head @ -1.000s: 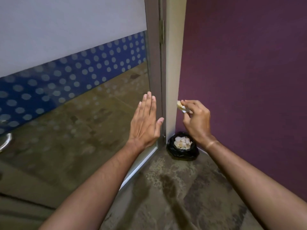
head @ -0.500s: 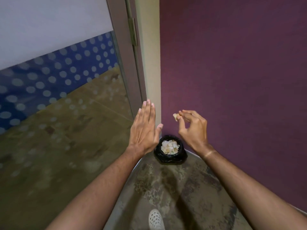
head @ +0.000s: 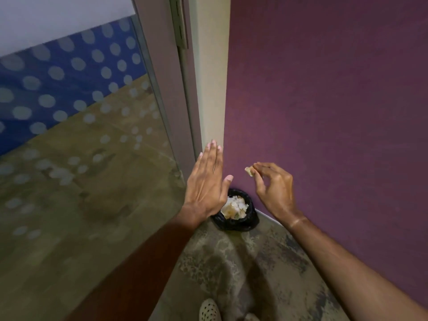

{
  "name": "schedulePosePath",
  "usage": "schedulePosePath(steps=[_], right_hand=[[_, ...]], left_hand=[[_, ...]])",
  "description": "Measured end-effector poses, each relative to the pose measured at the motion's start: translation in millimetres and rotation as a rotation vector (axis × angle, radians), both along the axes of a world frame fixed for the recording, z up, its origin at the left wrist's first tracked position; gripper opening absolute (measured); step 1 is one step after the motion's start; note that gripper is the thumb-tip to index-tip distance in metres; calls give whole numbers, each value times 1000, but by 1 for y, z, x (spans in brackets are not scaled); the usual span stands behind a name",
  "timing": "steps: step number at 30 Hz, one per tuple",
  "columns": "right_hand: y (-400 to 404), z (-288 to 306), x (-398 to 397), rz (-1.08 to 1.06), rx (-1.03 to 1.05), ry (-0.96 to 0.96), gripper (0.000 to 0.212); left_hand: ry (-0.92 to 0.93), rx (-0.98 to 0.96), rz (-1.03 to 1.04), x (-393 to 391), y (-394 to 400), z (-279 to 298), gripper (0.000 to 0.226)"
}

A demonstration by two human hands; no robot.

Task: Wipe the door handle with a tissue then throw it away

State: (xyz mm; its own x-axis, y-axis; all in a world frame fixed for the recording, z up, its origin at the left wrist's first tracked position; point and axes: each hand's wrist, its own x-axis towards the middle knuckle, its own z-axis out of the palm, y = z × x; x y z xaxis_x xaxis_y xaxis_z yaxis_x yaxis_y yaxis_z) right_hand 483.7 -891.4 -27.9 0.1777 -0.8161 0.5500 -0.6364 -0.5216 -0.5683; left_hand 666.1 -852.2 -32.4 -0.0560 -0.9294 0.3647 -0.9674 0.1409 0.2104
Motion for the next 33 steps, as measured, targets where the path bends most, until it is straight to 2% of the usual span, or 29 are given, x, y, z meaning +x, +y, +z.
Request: schedulePosePath(steps=[9,12,18,20,23,26,33], right_hand=[[-70,-70,-7,79,142,34,17],[-97,-98,-12,153,110,23,10],[-131,-136,-7,119,193,73,14],[-147,-155,-1,127,244,136,15],[-162,-187,7,128,371,317,36],[-159,-198,9,158,468,381,48],[-157,-184,10,180,403,331,44]], left_hand=[[79,9,24,-6,-50,-73,65],[94,6,33,-11,-64,-93,63],[108,105,79,-18,-77,-126,67],[116,105,79,-19,-80,-138,66],[114,92,96,-21,-80,-149,65],[88,87,118,-21,-77,-155,62],[60,90,133,-17,-81,-149,64]])
